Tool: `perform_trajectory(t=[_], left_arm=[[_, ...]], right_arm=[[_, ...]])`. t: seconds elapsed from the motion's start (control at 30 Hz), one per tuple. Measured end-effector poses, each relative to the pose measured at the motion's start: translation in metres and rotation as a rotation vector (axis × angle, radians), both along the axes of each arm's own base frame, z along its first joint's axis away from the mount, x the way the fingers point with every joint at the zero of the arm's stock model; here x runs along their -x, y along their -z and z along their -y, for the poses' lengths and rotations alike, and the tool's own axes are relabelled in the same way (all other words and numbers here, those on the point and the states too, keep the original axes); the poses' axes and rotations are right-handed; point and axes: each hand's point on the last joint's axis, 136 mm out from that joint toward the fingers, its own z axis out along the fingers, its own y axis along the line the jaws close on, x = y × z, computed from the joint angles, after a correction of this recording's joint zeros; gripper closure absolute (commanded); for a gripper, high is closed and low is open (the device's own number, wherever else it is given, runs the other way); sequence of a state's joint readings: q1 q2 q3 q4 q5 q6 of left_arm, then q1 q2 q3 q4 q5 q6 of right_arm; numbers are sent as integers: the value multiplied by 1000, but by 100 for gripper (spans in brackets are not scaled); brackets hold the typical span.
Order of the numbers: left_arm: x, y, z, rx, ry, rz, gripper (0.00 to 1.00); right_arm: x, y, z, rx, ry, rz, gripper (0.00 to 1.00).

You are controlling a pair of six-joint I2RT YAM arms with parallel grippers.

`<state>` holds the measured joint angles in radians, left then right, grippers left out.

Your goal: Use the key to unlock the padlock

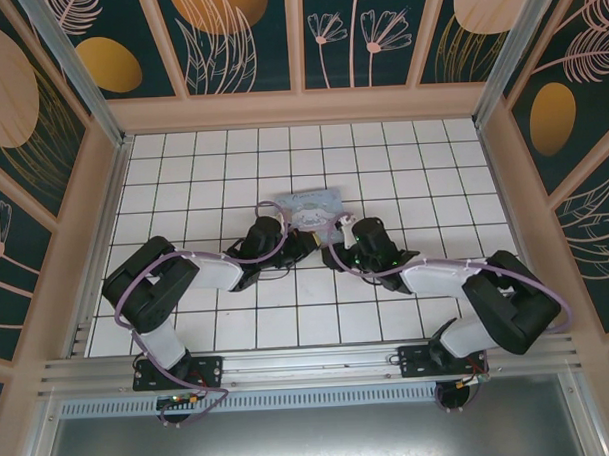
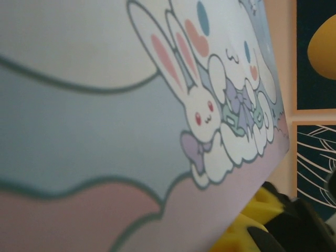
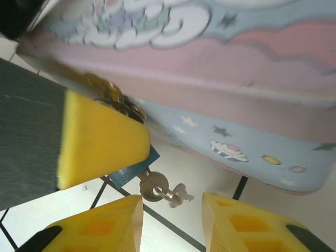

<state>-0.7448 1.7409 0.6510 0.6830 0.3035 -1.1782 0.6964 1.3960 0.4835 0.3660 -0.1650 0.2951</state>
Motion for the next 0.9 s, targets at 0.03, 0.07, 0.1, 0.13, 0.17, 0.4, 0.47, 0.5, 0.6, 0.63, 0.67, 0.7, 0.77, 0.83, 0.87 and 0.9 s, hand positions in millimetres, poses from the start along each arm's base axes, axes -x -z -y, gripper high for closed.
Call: perform_trajectory(t=[0.03,0.07,0.1,0.13,0.17,0.4,0.47,0.5,0.6,0.63,0.67,0.7,0.77,0.83,0.87,0.9], left_arm=[[1,3,0,-6,3,-8,100],[2,4,0,-10,4,-13,100],[2,5,-1,-12,4,-16,100],[3,6,-1,-14,5,-18,100],[3,6,-1,-14,5,-18,100],[3,6,-1,-14,8,-20,100],[3,6,-1,-15,8,-21,100],[4,7,-1,-17,8,-23,100],[4,7,-1,-17,9,-24,100],[4,7,-1,-17,9,-24,100],[4,7,-1,-17,9,-24,100],[4,7,-1,-17,9,-24,100],[4,7,-1,-18,9,-24,100],[4,8,-1,-18,9,-25,100],[4,8,-1,-18,9,-25,100],[4,8,-1,-19,7,-25,100]], right_arm=[[0,-2,3,-6,10,8,64],[0,-4,6,-9,18,15,64],[0,-6,8,-11,25,22,64],[0,-7,10,-12,29,28,64],[0,-8,12,-10,35,34,63],[3,-4,11,49,29,71,58],[7,0,6,80,6,80,58],[8,2,3,97,-6,83,58],[10,9,-4,145,-26,98,58],[10,11,-5,157,-31,102,58],[9,12,-7,171,-34,107,58],[9,14,-8,182,-36,111,58],[7,16,-9,198,-35,117,58],[3,16,-10,212,-32,126,58],[2,16,-10,216,-31,129,58],[1,17,-11,219,-31,130,59]])
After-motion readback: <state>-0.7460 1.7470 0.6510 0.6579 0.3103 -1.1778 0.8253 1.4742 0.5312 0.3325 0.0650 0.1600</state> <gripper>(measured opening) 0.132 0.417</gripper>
